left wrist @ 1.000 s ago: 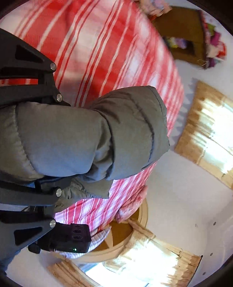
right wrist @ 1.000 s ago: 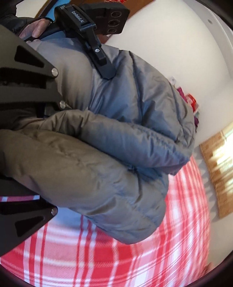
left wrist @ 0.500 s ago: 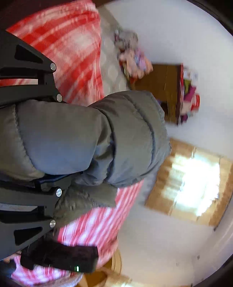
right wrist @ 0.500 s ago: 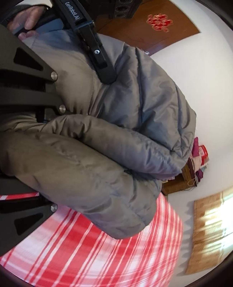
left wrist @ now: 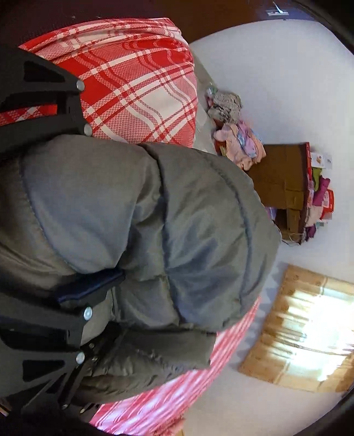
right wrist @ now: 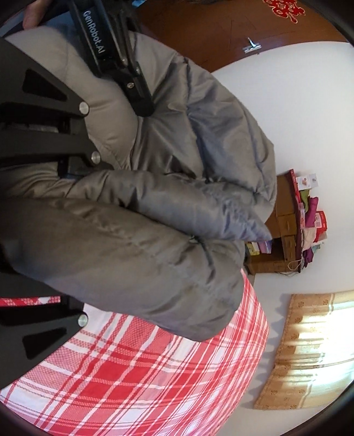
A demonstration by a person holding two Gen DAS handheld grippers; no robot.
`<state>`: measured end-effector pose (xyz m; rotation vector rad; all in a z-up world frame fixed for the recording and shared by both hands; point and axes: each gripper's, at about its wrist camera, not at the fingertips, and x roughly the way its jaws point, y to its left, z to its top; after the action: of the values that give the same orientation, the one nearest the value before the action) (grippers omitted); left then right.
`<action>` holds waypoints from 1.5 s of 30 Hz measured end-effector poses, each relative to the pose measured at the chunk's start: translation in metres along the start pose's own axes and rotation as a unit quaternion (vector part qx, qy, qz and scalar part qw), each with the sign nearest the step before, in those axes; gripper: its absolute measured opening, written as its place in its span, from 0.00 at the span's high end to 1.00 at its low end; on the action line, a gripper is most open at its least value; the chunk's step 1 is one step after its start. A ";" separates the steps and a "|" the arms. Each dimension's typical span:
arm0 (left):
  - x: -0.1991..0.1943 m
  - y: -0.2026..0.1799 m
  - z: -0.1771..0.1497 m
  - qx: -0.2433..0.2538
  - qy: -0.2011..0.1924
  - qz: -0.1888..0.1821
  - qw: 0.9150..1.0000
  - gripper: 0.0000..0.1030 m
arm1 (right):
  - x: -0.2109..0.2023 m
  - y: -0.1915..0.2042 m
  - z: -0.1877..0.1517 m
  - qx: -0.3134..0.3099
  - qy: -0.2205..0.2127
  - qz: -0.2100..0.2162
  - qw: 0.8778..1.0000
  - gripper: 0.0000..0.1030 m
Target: Fold large clothes
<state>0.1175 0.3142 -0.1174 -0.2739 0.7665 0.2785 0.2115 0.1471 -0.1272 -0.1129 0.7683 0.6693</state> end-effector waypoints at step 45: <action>-0.135 -0.020 -0.041 0.062 -0.085 0.082 0.991 0.05 | -0.160 0.022 -0.049 0.097 -0.093 -0.116 0.984 0.24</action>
<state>0.0058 0.2618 -0.0467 -0.0687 0.6361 0.4026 0.0844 0.0654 -0.0514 0.0370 0.6249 0.3756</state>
